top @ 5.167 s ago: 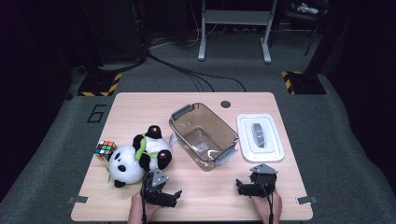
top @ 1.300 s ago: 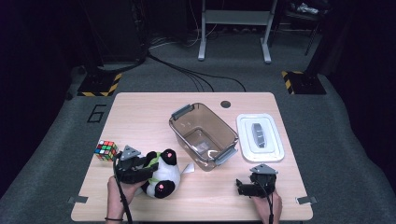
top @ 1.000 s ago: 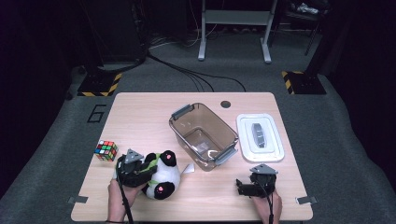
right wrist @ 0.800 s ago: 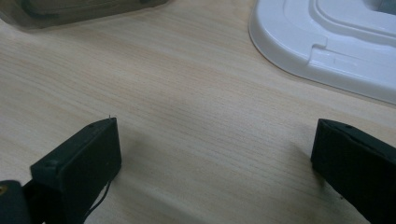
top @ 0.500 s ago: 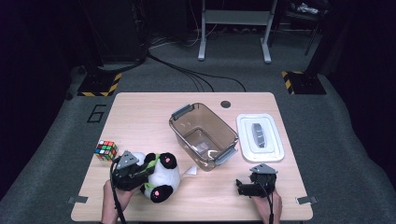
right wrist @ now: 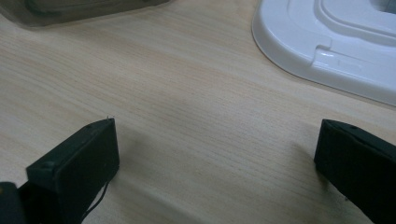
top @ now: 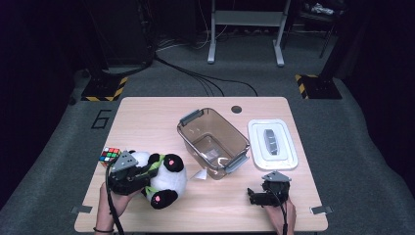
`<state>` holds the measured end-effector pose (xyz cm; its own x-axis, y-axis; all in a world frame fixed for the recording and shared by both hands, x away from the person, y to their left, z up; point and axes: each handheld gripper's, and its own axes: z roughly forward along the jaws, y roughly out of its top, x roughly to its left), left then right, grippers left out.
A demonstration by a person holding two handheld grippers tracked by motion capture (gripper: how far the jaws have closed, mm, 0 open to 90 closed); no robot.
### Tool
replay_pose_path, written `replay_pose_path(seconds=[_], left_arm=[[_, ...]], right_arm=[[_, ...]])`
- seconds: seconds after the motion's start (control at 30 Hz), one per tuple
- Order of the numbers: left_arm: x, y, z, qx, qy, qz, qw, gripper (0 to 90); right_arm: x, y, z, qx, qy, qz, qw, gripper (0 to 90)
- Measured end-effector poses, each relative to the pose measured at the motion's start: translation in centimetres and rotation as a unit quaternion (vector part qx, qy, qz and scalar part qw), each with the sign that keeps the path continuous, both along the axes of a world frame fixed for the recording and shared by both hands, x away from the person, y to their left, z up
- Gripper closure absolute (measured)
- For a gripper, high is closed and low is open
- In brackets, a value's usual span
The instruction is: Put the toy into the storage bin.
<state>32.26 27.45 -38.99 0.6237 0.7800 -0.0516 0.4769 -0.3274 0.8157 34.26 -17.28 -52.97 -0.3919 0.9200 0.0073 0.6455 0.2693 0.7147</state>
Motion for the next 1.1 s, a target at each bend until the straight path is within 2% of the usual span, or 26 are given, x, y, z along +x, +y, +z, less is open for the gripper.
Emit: replay_pose_path(seconds=[0.07, 0.27, 0.43, 0.67, 0.83, 1.1], left_arm=[[0.1, 0.2, 0.6, 0.004, -0.004, -0.005, 1.0000, 74.4], [0.3, 0.4, 2.0, -0.002, -0.015, -0.012, 0.9998, 74.4], [0.9, 0.7, 3.2, -0.002, -0.015, -0.014, 0.9998, 74.4], [1.5, 0.9, 4.9, -0.003, -0.025, -0.019, 0.9995, 74.3], [2.1, 0.5, 6.4, 0.004, -0.038, -0.026, 0.9989, 74.3], [3.7, -0.6, 8.3, 0.009, -0.047, -0.044, 0.9979, 74.3]], right_arm=[[0.0, 0.0, 0.0, 0.000, 0.000, -0.001, 1.0000, 0.0], [0.0, 0.0, 0.0, -0.001, -0.001, -0.001, 1.0000, 0.0], [0.0, 0.0, 0.0, -0.001, -0.001, -0.002, 1.0000, 0.0], [0.0, 0.0, 0.0, -0.001, -0.001, -0.002, 1.0000, 0.0], [0.0, 0.0, 0.0, -0.001, -0.001, -0.001, 1.0000, 0.0], [0.0, 0.0, 0.0, -0.002, -0.001, -0.002, 1.0000, 0.0]])
